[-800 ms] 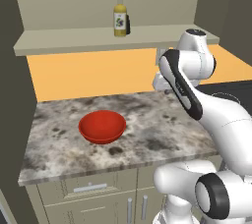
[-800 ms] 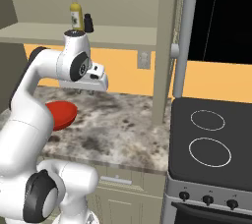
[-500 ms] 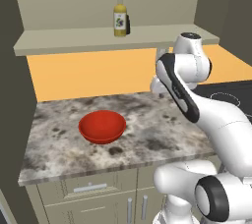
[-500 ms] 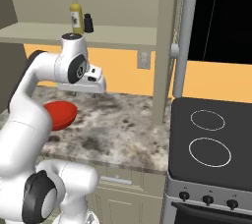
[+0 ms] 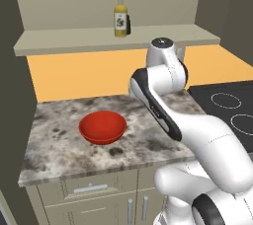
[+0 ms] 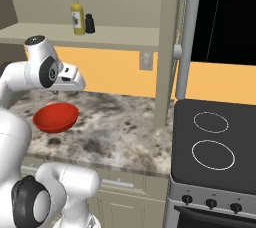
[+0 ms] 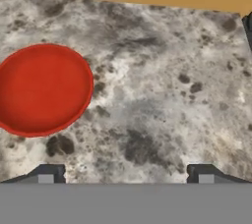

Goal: Retrieve the bottle and the shaker from the cabinet and place them next to the mixing bowl on the counter. Then add garlic from the fridge to the mixing bowl.

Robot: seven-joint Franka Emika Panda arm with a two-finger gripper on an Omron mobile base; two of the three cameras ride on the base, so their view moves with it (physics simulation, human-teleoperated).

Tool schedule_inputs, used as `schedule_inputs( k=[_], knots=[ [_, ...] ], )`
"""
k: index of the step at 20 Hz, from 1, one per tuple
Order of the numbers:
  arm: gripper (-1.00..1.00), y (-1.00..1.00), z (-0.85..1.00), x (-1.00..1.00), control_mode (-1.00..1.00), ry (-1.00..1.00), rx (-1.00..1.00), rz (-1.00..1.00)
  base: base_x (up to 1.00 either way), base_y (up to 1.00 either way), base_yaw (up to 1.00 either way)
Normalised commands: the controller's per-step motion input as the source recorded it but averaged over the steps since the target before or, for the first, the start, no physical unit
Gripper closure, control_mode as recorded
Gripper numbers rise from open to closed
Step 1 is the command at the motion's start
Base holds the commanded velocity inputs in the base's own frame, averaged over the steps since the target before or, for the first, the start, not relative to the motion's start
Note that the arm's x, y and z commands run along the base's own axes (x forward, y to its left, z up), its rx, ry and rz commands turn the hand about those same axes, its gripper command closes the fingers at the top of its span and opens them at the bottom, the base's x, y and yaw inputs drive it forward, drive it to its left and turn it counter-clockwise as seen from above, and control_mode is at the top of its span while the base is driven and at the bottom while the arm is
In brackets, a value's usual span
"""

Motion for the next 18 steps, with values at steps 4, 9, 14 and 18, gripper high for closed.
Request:
schedule_inputs(
  k=[4, 9, 14, 18],
  knots=[
    [-1.00, 0.35, 0.56, -0.39, -1.00, -0.20, 0.00, 0.00, 0.00, 0.00, 0.00],
    [-1.00, 0.18, 0.73, -0.25, -1.00, -0.18, 0.00, 0.00, 0.00, 0.00, 0.00],
    [-1.00, 0.02, 0.68, 0.04, -1.00, -0.24, 0.04, 0.00, 0.00, 0.00, 0.00],
    [-1.00, 0.00, 0.76, 0.19, -1.00, -0.34, 0.12, 0.00, 0.00, 0.00, 0.00]
  ],
)
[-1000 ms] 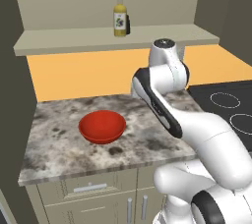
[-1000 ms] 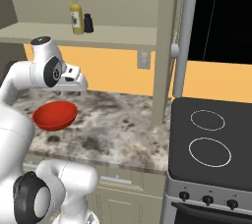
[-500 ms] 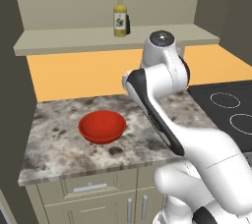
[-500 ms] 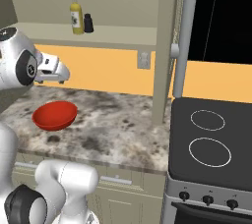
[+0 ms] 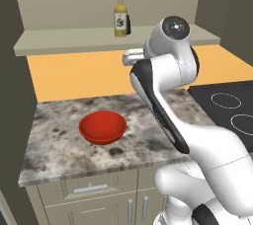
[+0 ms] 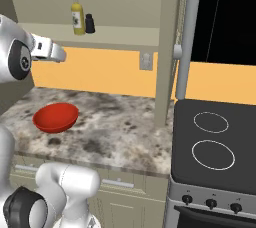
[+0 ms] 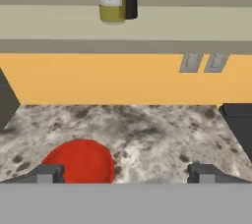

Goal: Retrieve the bottle and the shaker from the cabinet and place them next to the mixing bowl on the counter. Then add garlic from the fridge to the mixing bowl.

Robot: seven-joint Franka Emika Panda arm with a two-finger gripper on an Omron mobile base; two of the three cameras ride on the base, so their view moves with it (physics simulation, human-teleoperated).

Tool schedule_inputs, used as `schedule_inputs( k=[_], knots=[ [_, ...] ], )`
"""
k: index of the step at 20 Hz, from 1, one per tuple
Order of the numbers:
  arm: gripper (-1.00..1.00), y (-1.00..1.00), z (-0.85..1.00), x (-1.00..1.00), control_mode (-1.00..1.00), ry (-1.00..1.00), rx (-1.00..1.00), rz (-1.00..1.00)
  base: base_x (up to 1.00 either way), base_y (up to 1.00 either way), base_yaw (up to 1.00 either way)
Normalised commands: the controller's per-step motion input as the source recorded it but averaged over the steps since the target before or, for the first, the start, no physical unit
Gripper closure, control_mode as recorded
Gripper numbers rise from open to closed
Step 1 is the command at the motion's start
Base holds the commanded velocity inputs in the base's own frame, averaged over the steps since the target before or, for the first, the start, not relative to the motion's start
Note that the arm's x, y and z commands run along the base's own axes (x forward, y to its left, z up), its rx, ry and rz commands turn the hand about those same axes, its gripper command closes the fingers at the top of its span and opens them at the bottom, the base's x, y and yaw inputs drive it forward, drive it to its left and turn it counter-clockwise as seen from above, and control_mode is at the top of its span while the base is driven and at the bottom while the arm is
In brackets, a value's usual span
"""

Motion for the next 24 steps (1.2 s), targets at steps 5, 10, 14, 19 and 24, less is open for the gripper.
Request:
schedule_inputs(
  k=[5, 10, 14, 19, 24],
  knots=[
    [-1.00, 0.00, 0.55, 0.54, -1.00, -0.25, 0.15, 0.07, 0.00, 0.00, 0.00],
    [-1.00, 0.02, 0.13, 0.67, -1.00, -0.09, 0.02, 0.15, 0.00, 0.00, 0.00],
    [-1.00, 0.17, 0.09, 0.68, -1.00, -0.12, -0.01, 0.12, 0.00, 0.00, 0.00],
    [-1.00, 0.14, 0.13, 0.21, -1.00, 0.00, -0.09, 0.01, 0.00, 0.00, 0.00],
    [-1.00, 0.21, 0.10, 0.16, -1.00, 0.01, -0.14, -0.07, 0.00, 0.00, 0.00]
  ],
)
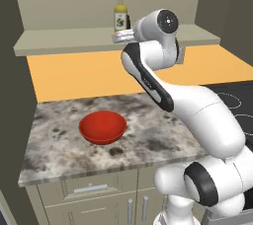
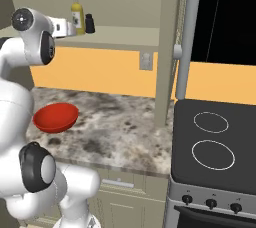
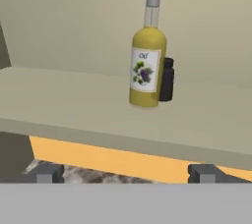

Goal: Retrieve the bottle and the shaker from the cabinet and place them next to the mixing bowl on the counter. Then add garlic from the fridge to the mixing bowl.

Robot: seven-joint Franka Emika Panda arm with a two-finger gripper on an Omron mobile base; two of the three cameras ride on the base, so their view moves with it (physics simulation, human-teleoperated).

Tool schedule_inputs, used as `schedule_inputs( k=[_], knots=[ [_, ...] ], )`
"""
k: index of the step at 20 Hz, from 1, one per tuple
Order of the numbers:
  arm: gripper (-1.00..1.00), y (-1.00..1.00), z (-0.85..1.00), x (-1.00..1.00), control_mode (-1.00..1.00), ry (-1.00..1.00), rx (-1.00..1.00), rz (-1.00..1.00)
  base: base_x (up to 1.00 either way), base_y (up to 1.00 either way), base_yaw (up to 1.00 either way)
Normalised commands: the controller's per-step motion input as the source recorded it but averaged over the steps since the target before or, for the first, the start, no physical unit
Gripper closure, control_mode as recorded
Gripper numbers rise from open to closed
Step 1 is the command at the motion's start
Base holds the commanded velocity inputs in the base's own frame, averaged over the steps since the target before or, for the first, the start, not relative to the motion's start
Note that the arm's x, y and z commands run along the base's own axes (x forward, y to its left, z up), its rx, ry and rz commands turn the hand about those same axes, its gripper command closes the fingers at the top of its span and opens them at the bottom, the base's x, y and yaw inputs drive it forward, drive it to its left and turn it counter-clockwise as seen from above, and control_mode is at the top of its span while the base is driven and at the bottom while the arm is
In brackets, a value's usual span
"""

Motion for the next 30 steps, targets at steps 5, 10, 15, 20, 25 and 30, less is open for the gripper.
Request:
schedule_inputs(
  k=[5, 10, 15, 20, 25, 30],
  knots=[
    [-1.00, 0.11, 0.15, 0.17, -1.00, 0.07, -0.06, -0.16, 0.00, 0.00, 0.00],
    [-1.00, 0.00, 0.01, 0.08, -1.00, 0.01, 0.00, -0.04, 0.00, 0.00, 0.00],
    [-1.00, 0.00, 0.00, 0.18, -1.00, 0.01, 0.03, -0.01, 0.00, 0.00, 0.00],
    [-1.00, 0.00, 0.02, 0.29, -1.00, 0.02, 0.02, 0.00, 0.00, 0.00, 0.00],
    [-1.00, -0.01, 0.00, 0.53, -1.00, 0.03, 0.00, -0.02, 0.00, 0.00, 0.00],
    [-1.00, -0.01, 0.07, 0.42, -1.00, 0.03, 0.00, -0.03, 0.00, 0.00, 0.00]
  ],
)
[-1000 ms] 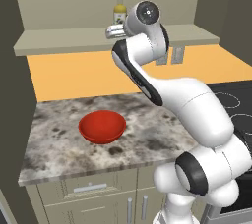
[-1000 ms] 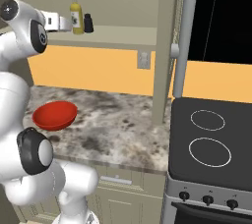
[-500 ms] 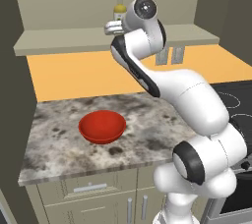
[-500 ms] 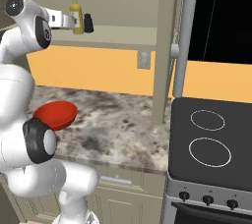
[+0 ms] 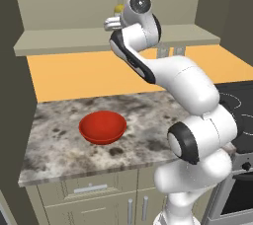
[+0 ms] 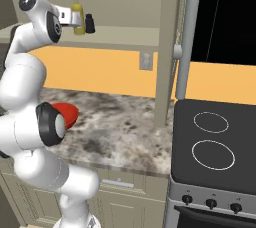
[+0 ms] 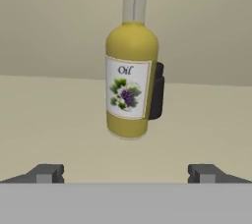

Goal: Retrieve the bottle and the shaker from the cabinet and place them next to the mixing bowl on the counter. Then add garlic from the fridge to the mixing bowl.

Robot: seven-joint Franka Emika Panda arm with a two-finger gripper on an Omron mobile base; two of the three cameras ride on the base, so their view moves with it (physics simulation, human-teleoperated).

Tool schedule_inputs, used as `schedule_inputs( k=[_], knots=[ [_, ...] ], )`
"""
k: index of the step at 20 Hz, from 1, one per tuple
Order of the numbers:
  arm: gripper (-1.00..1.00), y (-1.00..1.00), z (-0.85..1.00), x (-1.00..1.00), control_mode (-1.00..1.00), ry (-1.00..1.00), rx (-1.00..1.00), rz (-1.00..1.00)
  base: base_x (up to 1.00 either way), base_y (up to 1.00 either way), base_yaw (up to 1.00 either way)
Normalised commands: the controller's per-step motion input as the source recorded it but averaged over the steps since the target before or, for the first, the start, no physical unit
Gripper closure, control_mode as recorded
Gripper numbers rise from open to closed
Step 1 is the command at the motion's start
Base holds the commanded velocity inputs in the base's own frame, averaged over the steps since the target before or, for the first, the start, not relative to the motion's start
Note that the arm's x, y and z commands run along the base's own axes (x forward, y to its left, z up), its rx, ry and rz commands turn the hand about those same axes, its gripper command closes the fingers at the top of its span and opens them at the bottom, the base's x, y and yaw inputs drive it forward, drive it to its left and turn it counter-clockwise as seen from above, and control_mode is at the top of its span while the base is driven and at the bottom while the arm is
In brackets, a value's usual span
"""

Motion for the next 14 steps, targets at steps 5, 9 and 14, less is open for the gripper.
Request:
schedule_inputs(
  k=[5, 9, 14],
  knots=[
    [-1.00, 0.00, 0.13, 0.34, -1.00, 0.01, 0.00, 0.00, 0.00, 0.00, 0.00],
    [-1.00, 0.00, 0.00, 0.36, -1.00, 0.00, 0.00, 0.00, 0.00, 0.00, 0.00],
    [-1.00, 0.00, 0.00, 0.25, -1.00, 0.00, 0.02, 0.00, 0.00, 0.00, 0.00]
  ],
)
